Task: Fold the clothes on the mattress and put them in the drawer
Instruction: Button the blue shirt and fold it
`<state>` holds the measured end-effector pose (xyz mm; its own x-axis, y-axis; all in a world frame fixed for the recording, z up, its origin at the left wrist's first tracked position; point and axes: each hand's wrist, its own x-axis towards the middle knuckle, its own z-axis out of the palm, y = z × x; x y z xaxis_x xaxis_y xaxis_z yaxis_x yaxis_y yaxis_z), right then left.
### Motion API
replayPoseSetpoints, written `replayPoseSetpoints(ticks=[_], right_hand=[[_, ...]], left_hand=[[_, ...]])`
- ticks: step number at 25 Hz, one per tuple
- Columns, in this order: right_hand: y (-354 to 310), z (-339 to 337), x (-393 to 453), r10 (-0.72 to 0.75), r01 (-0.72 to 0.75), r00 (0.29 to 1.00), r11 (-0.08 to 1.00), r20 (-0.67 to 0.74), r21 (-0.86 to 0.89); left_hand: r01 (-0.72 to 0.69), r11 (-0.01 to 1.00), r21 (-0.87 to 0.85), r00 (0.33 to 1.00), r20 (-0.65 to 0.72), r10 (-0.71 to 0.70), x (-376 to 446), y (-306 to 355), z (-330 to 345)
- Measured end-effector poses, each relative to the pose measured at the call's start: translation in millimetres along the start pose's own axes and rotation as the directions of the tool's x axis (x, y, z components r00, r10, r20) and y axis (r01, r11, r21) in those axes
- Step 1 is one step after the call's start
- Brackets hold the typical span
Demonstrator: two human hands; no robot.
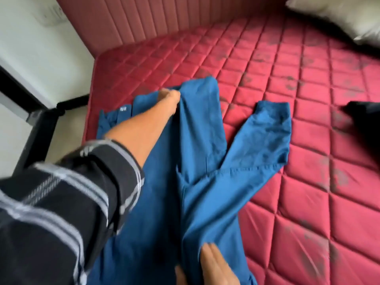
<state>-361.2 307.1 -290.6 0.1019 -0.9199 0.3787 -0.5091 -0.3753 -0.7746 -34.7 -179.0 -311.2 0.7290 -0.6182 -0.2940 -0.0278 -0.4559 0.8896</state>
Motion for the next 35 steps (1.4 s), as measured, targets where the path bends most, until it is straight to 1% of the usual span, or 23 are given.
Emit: replayPoseSetpoints(ticks=[2, 3, 5, 6, 9, 12, 17, 19, 20, 22, 23, 24, 25, 26, 27, 28, 29, 30, 31, 32, 33, 34, 35], right_hand=[[-33, -20, 18, 0.002, 0.013, 0.988, 0.995, 0.153, -0.096], [-36, -24, 15, 0.064, -0.037, 0.969, 0.992, 0.239, -0.118], [-40, -22, 4, 0.120, -0.058, 0.941, 0.978, 0.317, -0.199], [-40, -22, -7, 0.109, -0.033, 0.936, 0.974, 0.335, -0.225], [-40, -26, -9, 0.093, -0.002, 0.941, 0.963, 0.324, -0.270], [-52, -34, 4, 0.069, 0.003, 0.951, 0.972, 0.301, -0.233], [-60, -27, 9, -0.039, 0.094, 0.969, 0.971, 0.244, -0.219], [-48, -17, 0, -0.092, 0.139, 0.969, 0.971, 0.230, -0.194], [-36, -11, -3, -0.135, 0.185, 0.956, 0.966, 0.260, -0.181], [-5, 5, -16, -0.207, 0.301, 0.921, 0.916, 0.330, -0.267], [9, 12, -21, -0.259, 0.352, 0.919, 0.880, 0.297, -0.320], [20, 17, -19, -0.306, 0.387, 0.913, 0.859, 0.270, -0.334], [24, 19, -14, -0.270, 0.344, 0.929, 0.882, 0.253, -0.321], [17, 20, -10, -0.172, 0.249, 0.946, 0.927, 0.274, -0.279], [6, 16, -14, -0.064, 0.138, 0.941, 0.970, 0.332, -0.202], [-5, 7, -14, 0.003, 0.044, 0.934, 0.991, 0.357, -0.125], [-12, 1, -15, 0.052, -0.017, 0.922, 0.995, 0.383, -0.093], [-16, -5, -18, 0.058, -0.020, 0.916, 0.995, 0.396, -0.100], [-19, -8, -17, 0.071, -0.028, 0.911, 0.993, 0.405, -0.111], [-21, -10, -17, 0.088, -0.040, 0.907, 0.992, 0.412, -0.123], [-23, -11, -18, 0.097, -0.047, 0.902, 0.991, 0.421, -0.126], [-24, -13, -20, 0.093, -0.043, 0.895, 0.992, 0.437, -0.122], [-26, -15, -21, 0.103, -0.058, 0.887, 0.992, 0.450, -0.112]], left_hand=[[0.028, 1.000, -0.012, 0.996, 0.084, -0.027, -46, 13, -20], [0.044, 0.999, -0.019, 0.985, 0.167, -0.040, -67, 20, -25], [0.011, 1.000, -0.014, 0.966, 0.257, -0.007, -105, 20, -40], [-0.013, 0.999, 0.033, 0.964, 0.265, 0.004, -114, 21, -43], [-0.104, 0.984, 0.144, 0.979, 0.189, 0.076, -100, 12, -44], [-0.106, 0.971, 0.212, 0.993, 0.064, 0.095, -80, 14, -41], [-0.134, 0.945, 0.300, 0.990, -0.004, 0.142, -91, 17, -54], [-0.122, 0.955, 0.270, 0.992, -0.011, 0.130, -94, 11, -56], [-0.077, 0.973, 0.217, 0.997, 0.005, 0.078, -89, 6, -55], [0.056, 0.998, -0.012, 0.989, 0.137, -0.053, -91, 8, -54], [0.082, 0.990, -0.115, 0.979, 0.194, -0.059, -91, 14, -54], [0.048, 0.979, -0.196, 0.979, 0.204, -0.007, -92, 22, -53], [-0.020, 0.974, -0.224, 0.982, 0.176, 0.061, -92, 30, -51], [-0.118, 0.974, -0.195, 0.984, 0.112, 0.141, -91, 39, -51], [-0.216, 0.974, -0.064, 0.974, 0.052, 0.220, -95, 42, -53], [-0.284, 0.946, 0.160, 0.958, 0.012, 0.286, -102, 44, -57], [-0.334, 0.853, 0.402, 0.933, 0.014, 0.359, -113, 40, -61], [-0.410, 0.688, 0.599, 0.886, 0.083, 0.456, -126, 31, -61], [-0.530, 0.503, 0.683, 0.808, 0.226, 0.545, -136, 20, -57], [-0.648, 0.328, 0.687, 0.714, 0.399, 0.575, -147, 7, -53], [-0.730, 0.205, 0.652, 0.641, 0.550, 0.535, -156, -7, -49], [-0.751, 0.149, 0.643, 0.633, 0.636, 0.441, -165, -18, -47], [-0.718, 0.152, 0.679, 0.683, 0.645, 0.344, -167, -25, -49]])
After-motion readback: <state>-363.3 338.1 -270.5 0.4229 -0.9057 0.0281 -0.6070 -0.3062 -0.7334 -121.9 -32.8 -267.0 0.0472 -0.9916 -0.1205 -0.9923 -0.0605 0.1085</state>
